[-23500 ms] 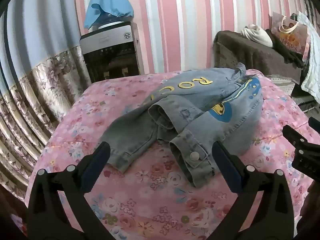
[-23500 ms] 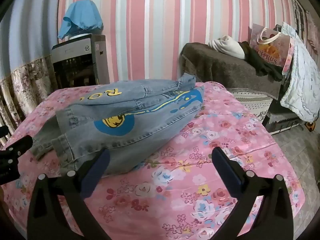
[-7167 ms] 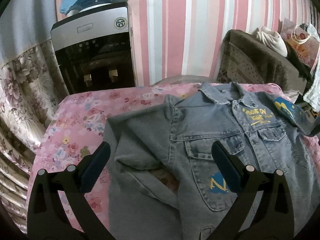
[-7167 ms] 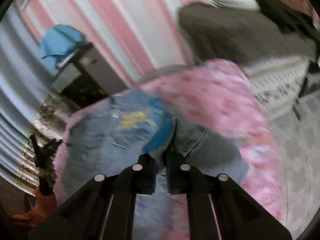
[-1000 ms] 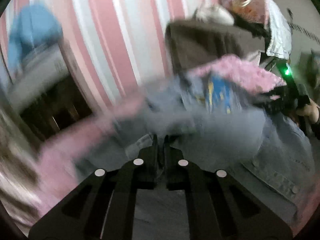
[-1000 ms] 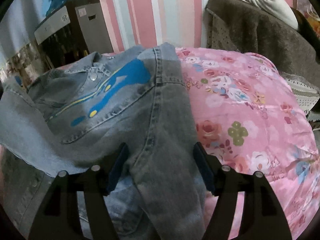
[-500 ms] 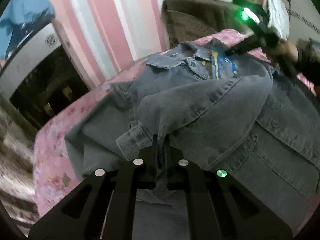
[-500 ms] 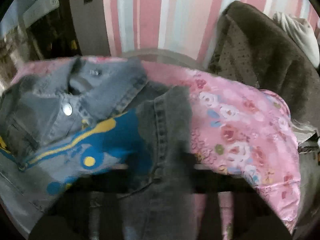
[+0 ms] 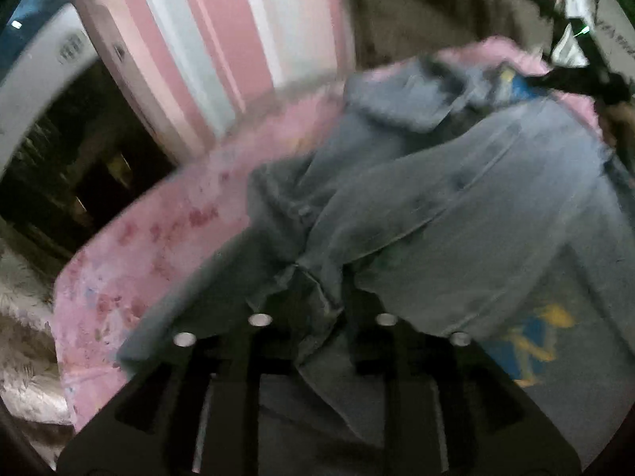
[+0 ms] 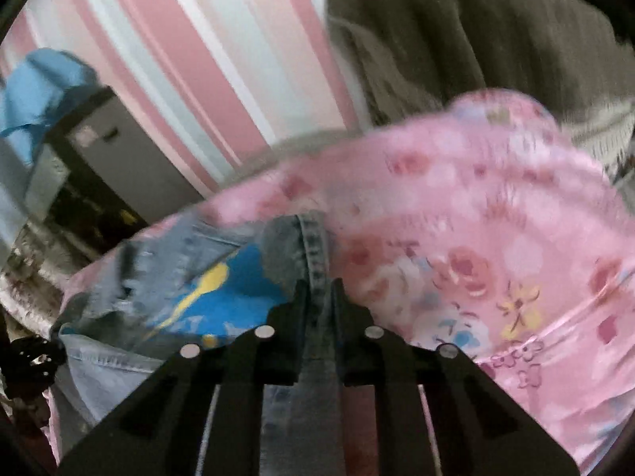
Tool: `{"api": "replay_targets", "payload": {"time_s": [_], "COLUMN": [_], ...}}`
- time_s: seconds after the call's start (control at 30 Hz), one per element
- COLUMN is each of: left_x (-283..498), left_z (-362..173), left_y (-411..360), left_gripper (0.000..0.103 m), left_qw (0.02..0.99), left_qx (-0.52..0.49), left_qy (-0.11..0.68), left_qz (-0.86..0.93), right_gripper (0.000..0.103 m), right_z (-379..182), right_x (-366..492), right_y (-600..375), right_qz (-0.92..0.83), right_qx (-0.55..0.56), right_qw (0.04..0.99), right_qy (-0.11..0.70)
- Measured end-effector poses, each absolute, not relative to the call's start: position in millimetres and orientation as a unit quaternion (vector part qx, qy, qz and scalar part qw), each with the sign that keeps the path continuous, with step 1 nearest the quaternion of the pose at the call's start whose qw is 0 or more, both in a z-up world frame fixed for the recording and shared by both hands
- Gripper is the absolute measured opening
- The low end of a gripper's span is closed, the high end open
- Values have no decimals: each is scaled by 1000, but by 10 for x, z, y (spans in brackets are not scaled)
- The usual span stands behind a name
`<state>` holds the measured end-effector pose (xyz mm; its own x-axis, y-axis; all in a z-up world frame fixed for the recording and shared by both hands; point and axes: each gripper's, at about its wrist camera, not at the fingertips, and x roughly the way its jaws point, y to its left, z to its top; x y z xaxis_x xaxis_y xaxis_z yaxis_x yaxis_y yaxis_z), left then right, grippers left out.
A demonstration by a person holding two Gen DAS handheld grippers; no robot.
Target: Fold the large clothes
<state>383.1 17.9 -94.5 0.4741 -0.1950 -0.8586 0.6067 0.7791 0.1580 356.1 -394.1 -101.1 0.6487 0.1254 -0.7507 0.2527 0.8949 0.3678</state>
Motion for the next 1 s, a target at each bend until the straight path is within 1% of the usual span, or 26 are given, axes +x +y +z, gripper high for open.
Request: {"api": "replay_targets", "payload": {"time_s": [0.03, 0.07, 0.1, 0.13, 0.17, 0.2, 0.23, 0.3, 0.37, 0.47, 0.57, 0.67, 0.73, 0.8, 0.87, 0.9, 0.93, 0.97, 1.0], "left_x": [3828, 3786, 3747, 3685, 3601, 3565, 3539, 3494, 3431, 3232, 2917, 2633, 2486, 2396, 2343, 2346, 2344, 2339, 2324], "left_z": [-922, -874, -843, -806, -754, -726, -690, -668, -688, -755, -811, -899, -1042, -1171, -1217, -1219, -1200, -1183, -1142], "left_y": [186, 208, 239, 288, 375, 454, 537, 723, 877, 1150, 1431, 1598, 1627, 1590, 1590, 1591, 1571, 1535, 1481], "left_gripper": [26, 33, 62, 88, 94, 97, 97, 97, 97, 97, 97, 98, 98, 98, 97, 94, 82, 74, 43], "left_qw": [825, 823, 824, 829, 839, 844, 847, 856, 866, 872, 876, 873, 865, 857, 861, 858, 859, 860, 860], "left_qx": [231, 237, 245, 257, 266, 260, 243, 197, 178, 138, 112, 85, 72, 76, 58, 49, 47, 48, 52], "left_qy": [453, 453, 450, 441, 425, 422, 426, 439, 442, 457, 463, 475, 491, 503, 499, 504, 502, 500, 496], "left_qz": [-247, -247, -240, -227, -212, -207, -205, -190, -153, -113, -79, -69, -79, -76, -80, -88, -88, -95, -107], "right_gripper": [18, 19, 25, 31, 34, 43, 50, 53, 53, 53, 53, 53, 53, 53, 53, 53, 53, 53, 53], "right_z": [-1018, -967, -911, -819, -722, -659, -572, -441, -412, -530, -646, -641, -620, -584, -590, -598, -595, -614, -638], "right_x": [3544, 3502, 3461, 3405, 3348, 3303, 3237, 3074, 2967, 2860, 2748, 2670, 2616, 2552, 2503, 2485, 2450, 2438, 2428], "right_y": [-3992, -4015, -4014, -3989, -3950, -3930, -3874, -3692, -3488, -3165, -2987, -2941, -2896, -2821, -2728, -2694, -2680, -2666, -2660], "right_qz": [-37, -38, -40, -55, -67, -67, -62, -38, -8, 30, 16, 24, 32, 31, 30, 27, 30, 29, 27], "right_qx": [236, 235, 225, 196, 168, 155, 142, 129, 117, 99, 51, 65, 75, 59, 36, 29, 28, 27, 27], "right_qw": [878, 882, 886, 891, 896, 901, 907, 913, 912, 903, 903, 902, 902, 906, 911, 912, 912, 913, 913], "right_qy": [415, 408, 404, 405, 405, 400, 393, 386, 392, 417, 427, 426, 424, 417, 409, 407, 407, 407, 406]}}
